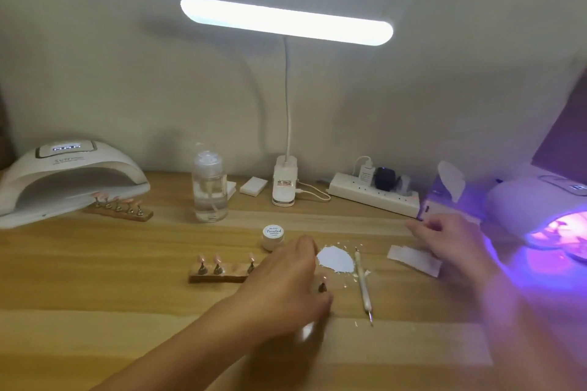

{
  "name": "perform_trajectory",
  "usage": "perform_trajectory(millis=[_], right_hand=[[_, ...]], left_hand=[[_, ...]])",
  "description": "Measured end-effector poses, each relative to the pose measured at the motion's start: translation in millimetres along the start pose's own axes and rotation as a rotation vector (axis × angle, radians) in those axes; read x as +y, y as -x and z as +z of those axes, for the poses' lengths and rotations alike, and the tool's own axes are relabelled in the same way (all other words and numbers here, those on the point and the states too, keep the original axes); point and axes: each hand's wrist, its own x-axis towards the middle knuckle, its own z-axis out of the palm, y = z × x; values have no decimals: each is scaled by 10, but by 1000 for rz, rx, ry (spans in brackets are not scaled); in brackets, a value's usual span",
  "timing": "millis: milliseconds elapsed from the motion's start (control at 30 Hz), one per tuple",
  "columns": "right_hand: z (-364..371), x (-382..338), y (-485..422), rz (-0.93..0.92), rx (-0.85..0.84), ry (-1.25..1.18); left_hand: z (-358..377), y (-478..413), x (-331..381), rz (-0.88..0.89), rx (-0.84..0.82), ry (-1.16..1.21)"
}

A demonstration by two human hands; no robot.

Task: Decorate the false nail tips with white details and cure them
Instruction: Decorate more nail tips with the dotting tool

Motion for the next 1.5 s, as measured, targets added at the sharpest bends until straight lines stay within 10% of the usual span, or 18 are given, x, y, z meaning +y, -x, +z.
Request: perform_trajectory(millis=[233,433,500,1167,1500], right_hand=[[-362,-607,225,-352,446,-366],[-92,-858,548,-283,-457,225],[179,-724,681,-290,-528,432],[472,-247,852,-438,121,-218],[517,-247,871,-706,271,-85]], left_hand=[[84,34,-21,26,80,20],[202,92,-38,97,196,46],[247,124,-35,119,233,80],[212,63,-93,47,157,233],[176,-7,-162,31,138,365]])
